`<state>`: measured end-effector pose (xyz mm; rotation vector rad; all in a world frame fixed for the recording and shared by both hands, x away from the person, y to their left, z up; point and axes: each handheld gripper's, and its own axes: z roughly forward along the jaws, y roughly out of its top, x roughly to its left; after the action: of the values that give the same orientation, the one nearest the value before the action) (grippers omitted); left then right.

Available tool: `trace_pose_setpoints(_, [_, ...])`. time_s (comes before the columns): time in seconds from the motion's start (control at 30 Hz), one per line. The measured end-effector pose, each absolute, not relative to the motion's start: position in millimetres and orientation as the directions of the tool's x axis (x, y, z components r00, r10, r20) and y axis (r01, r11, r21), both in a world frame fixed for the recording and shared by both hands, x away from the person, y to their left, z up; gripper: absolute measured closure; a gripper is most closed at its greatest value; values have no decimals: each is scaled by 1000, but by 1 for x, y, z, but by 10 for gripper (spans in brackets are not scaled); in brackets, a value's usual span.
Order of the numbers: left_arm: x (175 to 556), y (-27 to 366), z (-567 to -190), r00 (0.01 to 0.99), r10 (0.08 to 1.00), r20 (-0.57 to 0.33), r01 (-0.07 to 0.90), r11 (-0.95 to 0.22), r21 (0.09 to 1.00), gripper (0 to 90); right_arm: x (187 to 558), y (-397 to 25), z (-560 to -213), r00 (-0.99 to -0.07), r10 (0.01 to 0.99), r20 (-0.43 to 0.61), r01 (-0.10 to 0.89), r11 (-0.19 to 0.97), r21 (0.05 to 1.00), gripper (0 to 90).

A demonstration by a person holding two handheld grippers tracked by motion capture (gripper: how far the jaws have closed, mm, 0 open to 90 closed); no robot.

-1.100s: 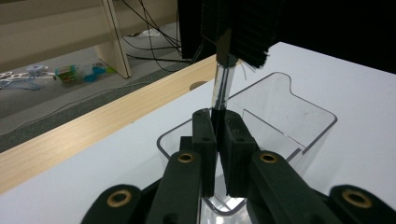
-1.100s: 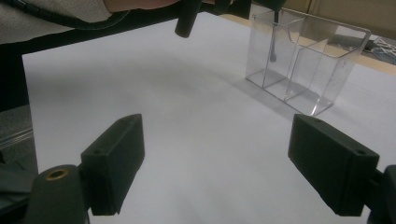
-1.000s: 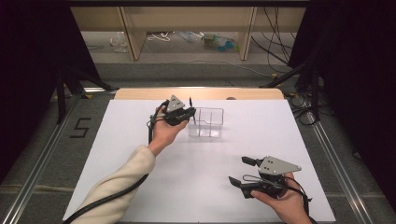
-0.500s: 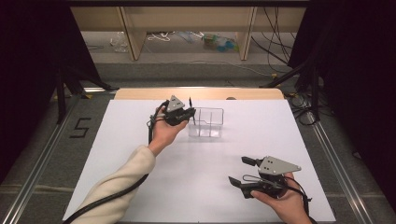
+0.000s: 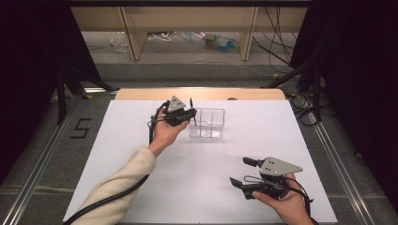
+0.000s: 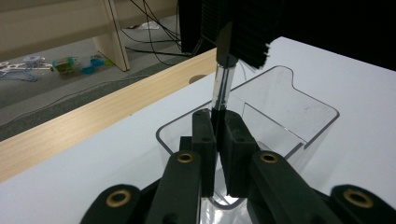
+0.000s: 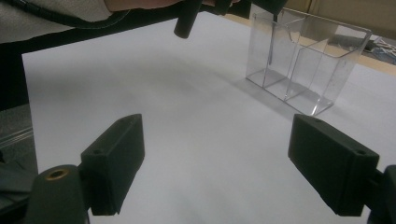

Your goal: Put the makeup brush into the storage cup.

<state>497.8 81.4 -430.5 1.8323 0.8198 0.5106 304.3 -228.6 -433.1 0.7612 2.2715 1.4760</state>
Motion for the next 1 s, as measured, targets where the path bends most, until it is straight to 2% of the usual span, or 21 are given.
trace_pose_setpoints(0.07, [498,81,-431,677,735,-43,322,-243,915,840,304,-229,-433,-804,594,16,256,322,912,198])
trace_pose_setpoints(0.13, [499,82,-430,675,735,-67,349,-238,907,793,304,-229,-433,-804,594,17,257,321,912,198])
trace_pose_setpoints(0.2, [498,81,-429,684,723,-95,369,-231,900,703,304,-229,-433,-803,595,13,254,323,912,199])
trace_pose_setpoints(0.33, [495,78,-423,672,737,-72,364,-244,899,494,304,-229,-433,-804,595,16,256,322,911,198])
trace_pose_setpoints(0.47, [494,78,-420,656,751,-72,365,-232,902,358,304,-229,-433,-804,595,10,249,321,914,198])
trace_pose_setpoints(0.7, [492,82,-417,647,761,-52,360,-244,900,256,304,-229,-433,-804,595,16,257,323,911,198])
trace_pose_setpoints(1.0, [487,92,-416,651,758,-34,354,-264,897,230,304,-229,-433,-803,595,17,258,323,911,197])
